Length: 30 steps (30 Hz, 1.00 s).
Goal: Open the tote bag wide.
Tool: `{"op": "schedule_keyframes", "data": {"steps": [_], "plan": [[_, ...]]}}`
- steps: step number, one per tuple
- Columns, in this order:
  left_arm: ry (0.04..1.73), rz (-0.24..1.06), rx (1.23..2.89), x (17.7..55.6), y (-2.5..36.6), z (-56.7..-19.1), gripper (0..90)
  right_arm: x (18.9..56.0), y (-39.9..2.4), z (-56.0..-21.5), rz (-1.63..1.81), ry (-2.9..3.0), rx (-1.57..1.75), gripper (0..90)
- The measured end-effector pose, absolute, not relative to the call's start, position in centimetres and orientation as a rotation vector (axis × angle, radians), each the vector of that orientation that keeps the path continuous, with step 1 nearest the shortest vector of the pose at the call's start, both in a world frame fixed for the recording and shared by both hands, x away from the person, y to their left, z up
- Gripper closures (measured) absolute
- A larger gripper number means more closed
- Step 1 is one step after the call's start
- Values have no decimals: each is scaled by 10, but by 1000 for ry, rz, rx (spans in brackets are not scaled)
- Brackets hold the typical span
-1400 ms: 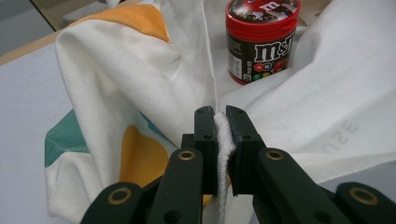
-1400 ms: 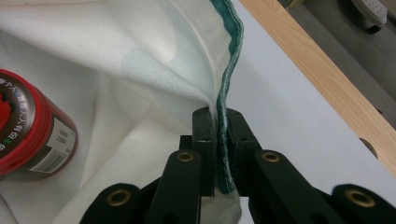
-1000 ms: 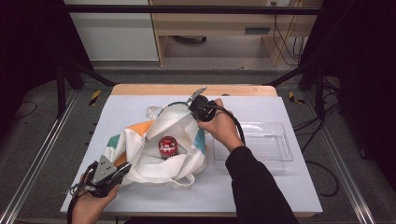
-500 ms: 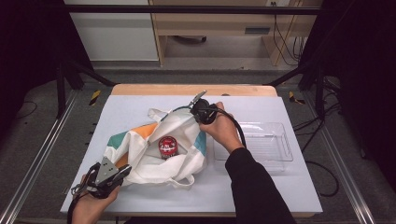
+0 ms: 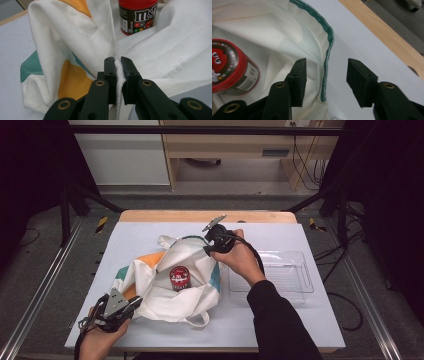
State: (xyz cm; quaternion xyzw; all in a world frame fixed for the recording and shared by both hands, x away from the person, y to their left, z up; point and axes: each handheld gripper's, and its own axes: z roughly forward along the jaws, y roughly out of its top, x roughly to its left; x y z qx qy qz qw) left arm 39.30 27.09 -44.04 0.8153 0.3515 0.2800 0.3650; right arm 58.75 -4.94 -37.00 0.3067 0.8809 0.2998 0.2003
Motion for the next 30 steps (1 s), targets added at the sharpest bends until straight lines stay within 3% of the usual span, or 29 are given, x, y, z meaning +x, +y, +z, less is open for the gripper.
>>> {"op": "schedule_keyframes", "data": {"steps": [7,10,12,23,30], "plan": [[900,721,2095,393,271,-440,837,583,-44,-374,792,2502,827,424],[902,723,2093,393,271,-440,837,584,-41,-378,743,2519,817,488],[904,726,2075,393,273,-439,837,584,-39,-383,689,2539,805,587],[911,735,2049,392,277,-437,837,582,-34,-392,574,2560,771,837],[919,724,2070,393,281,-436,839,581,-43,-381,621,2512,774,856]]}}
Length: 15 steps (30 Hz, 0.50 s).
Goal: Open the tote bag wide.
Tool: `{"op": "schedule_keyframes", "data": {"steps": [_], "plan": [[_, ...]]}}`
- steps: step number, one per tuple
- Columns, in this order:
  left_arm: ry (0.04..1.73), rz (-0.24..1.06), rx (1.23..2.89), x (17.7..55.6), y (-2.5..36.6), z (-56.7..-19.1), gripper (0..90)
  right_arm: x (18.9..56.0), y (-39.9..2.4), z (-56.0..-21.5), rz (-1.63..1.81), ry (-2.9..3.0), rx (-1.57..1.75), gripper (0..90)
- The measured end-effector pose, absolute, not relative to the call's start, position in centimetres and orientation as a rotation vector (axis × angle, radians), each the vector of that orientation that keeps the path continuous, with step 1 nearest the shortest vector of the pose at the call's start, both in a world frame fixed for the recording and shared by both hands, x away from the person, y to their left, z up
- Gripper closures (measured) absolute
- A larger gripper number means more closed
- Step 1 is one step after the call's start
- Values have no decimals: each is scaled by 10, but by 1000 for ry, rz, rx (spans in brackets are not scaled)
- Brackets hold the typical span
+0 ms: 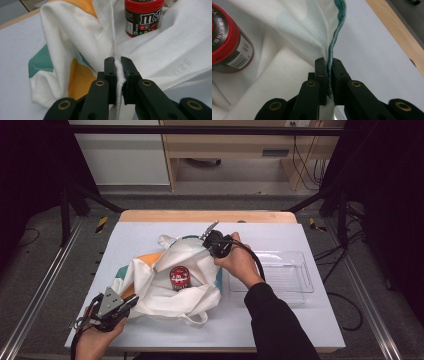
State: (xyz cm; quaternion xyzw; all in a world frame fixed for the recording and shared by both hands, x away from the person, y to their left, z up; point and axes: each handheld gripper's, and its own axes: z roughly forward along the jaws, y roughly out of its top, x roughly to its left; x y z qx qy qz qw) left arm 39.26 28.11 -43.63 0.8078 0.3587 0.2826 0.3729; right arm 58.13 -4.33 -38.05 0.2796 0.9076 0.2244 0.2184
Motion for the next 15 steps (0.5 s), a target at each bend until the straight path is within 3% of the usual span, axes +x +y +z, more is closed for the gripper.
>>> {"op": "schedule_keyframes", "data": {"steps": [12,14,15], "plan": [[918,709,2132,391,284,-441,843,588,-51,-382,639,2487,794,850],[913,711,2130,391,284,-442,841,584,-47,-380,654,2498,777,812],[909,712,2123,391,282,-443,841,582,-47,-379,670,2499,769,742]]}}
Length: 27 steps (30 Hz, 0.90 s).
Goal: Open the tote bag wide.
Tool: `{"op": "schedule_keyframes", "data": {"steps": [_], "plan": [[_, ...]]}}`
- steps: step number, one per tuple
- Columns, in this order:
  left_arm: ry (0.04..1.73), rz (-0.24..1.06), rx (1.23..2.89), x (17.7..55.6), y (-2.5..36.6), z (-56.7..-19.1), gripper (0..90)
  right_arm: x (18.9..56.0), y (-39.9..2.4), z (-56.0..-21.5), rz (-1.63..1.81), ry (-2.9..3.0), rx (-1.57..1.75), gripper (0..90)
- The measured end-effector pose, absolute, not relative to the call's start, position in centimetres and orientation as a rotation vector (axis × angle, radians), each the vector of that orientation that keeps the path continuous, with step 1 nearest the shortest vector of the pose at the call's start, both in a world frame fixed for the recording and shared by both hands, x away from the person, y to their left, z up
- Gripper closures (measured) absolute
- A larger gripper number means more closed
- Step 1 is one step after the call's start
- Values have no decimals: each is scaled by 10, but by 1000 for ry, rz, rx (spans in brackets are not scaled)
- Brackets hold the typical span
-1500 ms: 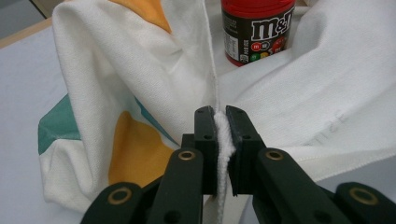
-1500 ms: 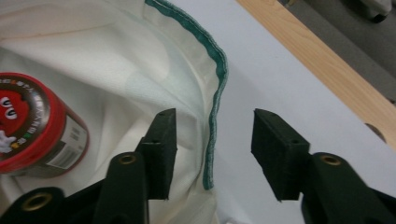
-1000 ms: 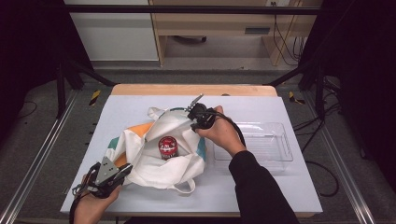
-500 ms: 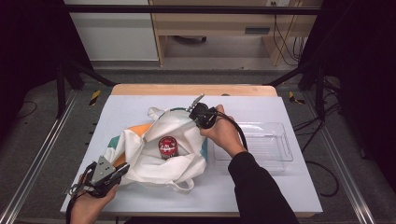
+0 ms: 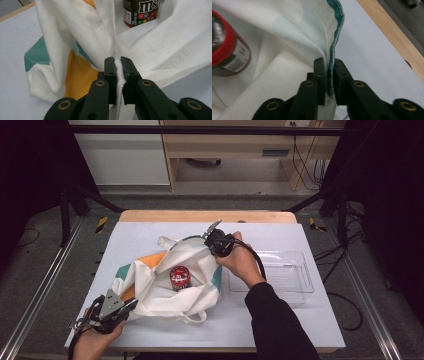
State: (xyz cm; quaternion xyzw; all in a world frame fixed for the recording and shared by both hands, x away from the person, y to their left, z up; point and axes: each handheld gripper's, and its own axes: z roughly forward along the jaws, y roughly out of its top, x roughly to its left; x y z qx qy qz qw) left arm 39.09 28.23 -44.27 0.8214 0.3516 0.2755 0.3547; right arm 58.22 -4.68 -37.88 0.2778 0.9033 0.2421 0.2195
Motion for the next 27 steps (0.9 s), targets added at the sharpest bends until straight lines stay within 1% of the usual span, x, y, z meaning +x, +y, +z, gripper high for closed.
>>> {"op": "schedule_keyframes", "data": {"steps": [1,4,5,7,8,11,12,13,14,15,16,17,19,20,21,22,24,25,26,27], "plan": [[906,714,2122,391,282,-443,840,580,-47,-377,684,2490,777,668],[904,720,2118,391,281,-443,837,574,-50,-367,743,2463,781,592],[907,717,2114,391,281,-443,837,574,-50,-367,743,2463,781,592],[909,717,2110,391,281,-444,836,566,-54,-359,779,2424,797,519],[909,718,2107,391,281,-444,835,562,-55,-357,799,2416,802,505],[911,713,2100,392,282,-444,829,536,-56,-347,878,2414,776,431],[911,713,2100,392,282,-444,824,536,-56,-347,878,2414,776,431],[912,711,2090,392,282,-444,813,519,-54,-346,912,2427,751,404],[912,711,2090,392,282,-444,800,519,-54,-346,912,2427,751,404],[911,716,2090,393,282,-444,781,506,-52,-348,915,2437,729,388],[910,718,2087,393,282,-444,781,506,-52,-348,915,2437,729,380],[912,716,2072,393,281,-444,749,499,-51,-349,932,2437,716,374],[907,722,2047,393,280,-444,647,487,-47,-353,961,2449,711,341],[900,729,2031,392,279,-443,586,479,-42,-359,968,2474,712,305],[894,733,2026,392,278,-442,586,479,-42,-359,968,2474,712,305],[887,732,2022,392,277,-441,556,476,-40,-362,976,2485,714,298],[880,727,2022,391,276,-441,537,470,-32,-369,1001,2514,695,294],[884,725,2017,391,276,-441,518,462,-25,-381,1024,2539,681,310],[883,722,2015,392,277,-441,518,462,-25,-381,1024,2539,681,310],[880,720,2013,392,277,-441,516,460,-19,-390,1000,2551,664,313]]}}
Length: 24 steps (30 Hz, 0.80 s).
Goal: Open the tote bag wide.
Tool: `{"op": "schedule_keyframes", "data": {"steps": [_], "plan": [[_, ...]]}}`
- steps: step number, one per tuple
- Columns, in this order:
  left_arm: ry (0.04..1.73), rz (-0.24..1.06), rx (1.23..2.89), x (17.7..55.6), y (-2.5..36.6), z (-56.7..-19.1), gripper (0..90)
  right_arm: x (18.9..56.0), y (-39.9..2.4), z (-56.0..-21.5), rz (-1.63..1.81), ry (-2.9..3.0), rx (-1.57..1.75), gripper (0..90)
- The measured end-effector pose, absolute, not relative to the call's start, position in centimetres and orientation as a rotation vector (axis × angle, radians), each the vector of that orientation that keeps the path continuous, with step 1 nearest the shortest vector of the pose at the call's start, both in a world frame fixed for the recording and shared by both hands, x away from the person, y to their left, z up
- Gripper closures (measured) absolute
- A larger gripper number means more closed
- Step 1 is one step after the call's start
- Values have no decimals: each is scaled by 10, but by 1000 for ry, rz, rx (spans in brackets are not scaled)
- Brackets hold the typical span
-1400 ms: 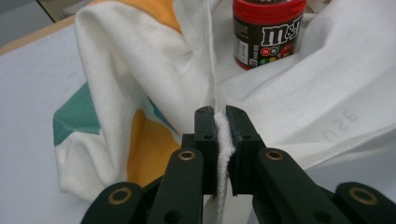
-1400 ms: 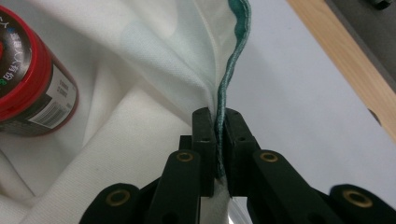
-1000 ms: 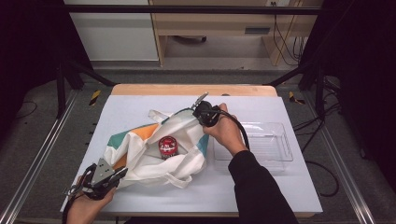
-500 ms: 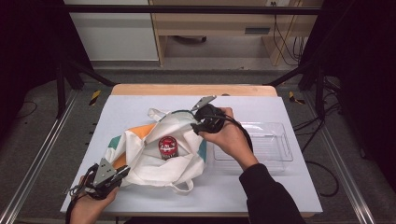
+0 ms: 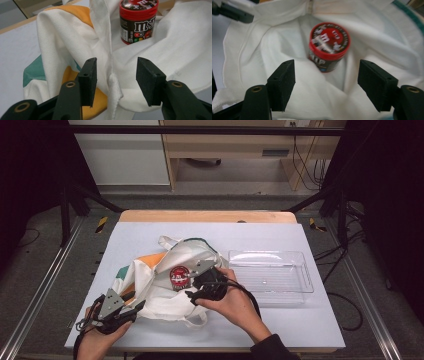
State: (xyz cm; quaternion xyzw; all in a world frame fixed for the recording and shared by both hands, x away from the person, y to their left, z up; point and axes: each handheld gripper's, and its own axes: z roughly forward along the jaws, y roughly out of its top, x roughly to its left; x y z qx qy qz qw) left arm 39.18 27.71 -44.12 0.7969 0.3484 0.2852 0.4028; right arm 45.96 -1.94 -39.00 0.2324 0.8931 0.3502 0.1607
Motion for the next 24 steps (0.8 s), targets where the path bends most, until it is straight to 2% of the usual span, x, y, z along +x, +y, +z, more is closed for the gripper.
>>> {"op": "schedule_keyframes", "data": {"steps": [10,14,22,24], "plan": [[891,722,1972,400,277,-426,497,459,-5,-418,964,2590,679,321],[839,739,2014,415,263,-408,480,458,-2,-424,966,2610,654,294],[811,762,2078,445,245,-401,450,463,6,-431,955,2654,647,233],[819,751,2061,451,240,-401,445,464,10,-435,932,2663,637,272]]}}
